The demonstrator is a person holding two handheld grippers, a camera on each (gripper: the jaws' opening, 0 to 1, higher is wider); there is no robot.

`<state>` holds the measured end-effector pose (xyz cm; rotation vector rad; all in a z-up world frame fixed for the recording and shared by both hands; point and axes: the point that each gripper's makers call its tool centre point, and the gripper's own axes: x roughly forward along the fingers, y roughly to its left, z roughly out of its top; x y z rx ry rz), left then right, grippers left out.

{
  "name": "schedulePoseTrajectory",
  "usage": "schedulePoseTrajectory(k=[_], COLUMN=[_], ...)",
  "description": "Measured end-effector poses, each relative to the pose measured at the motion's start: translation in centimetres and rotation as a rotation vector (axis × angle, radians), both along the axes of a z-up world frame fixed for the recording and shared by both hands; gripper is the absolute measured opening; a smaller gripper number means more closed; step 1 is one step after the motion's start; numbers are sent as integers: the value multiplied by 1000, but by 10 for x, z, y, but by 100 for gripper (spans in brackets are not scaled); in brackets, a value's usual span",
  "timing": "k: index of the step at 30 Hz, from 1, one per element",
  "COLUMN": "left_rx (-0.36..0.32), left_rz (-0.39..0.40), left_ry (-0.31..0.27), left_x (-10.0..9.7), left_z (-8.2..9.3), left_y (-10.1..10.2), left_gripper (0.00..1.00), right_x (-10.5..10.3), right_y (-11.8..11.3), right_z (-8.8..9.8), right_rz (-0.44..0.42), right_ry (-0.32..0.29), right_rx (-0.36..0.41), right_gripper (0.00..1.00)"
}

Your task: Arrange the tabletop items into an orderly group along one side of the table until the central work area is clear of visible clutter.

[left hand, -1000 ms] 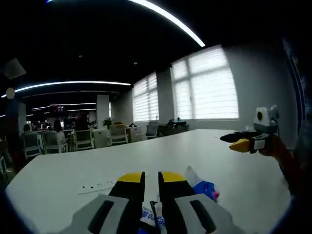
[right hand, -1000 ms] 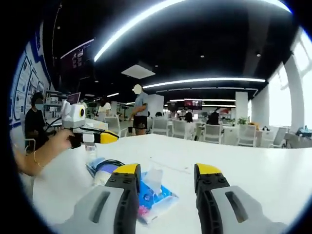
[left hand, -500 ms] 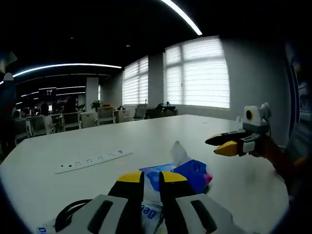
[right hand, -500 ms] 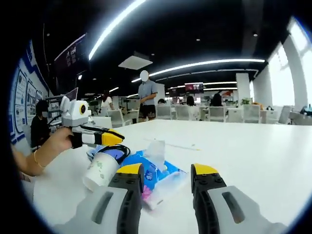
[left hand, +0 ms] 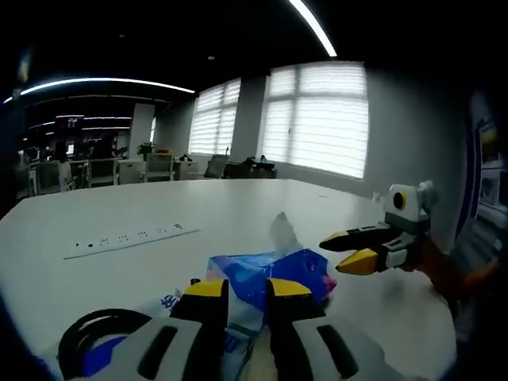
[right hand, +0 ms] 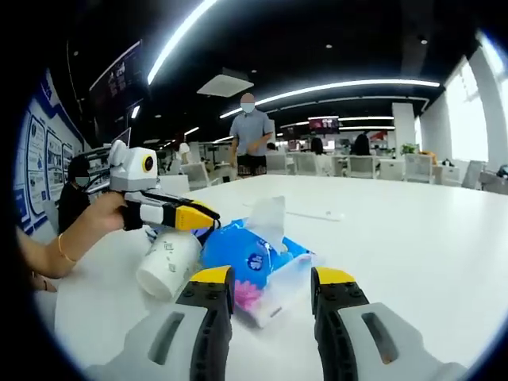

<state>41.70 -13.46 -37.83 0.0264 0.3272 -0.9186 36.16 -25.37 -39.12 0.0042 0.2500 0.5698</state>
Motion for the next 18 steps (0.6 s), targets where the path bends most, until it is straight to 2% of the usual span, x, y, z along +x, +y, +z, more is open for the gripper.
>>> schedulePoseTrajectory(k=[1,7,12,16,18], left_rx=[39,133,100,83,74], left_rz=[-30,-110,-117,-104,-89], left_ry=[11,48,96,125,164], left_x=[0,-1,-6,-5,-5], left_z=[-3,-7,-13,-15,-19], left_y=[-1,-6,-8,-8,-8], left_gripper=[19,19,18,16,14], right_x=[0,-2,1,1,0], right_y=[0,2,1,4,8], right_z=[-1,2,-5,-11,-14], right_rz=[0,9,-4,11,23], right_ry=[3,-8,-6,-1,10], right_rx=[-2,-11,-28,-37,-34], right_gripper=[36,36,35,29,27])
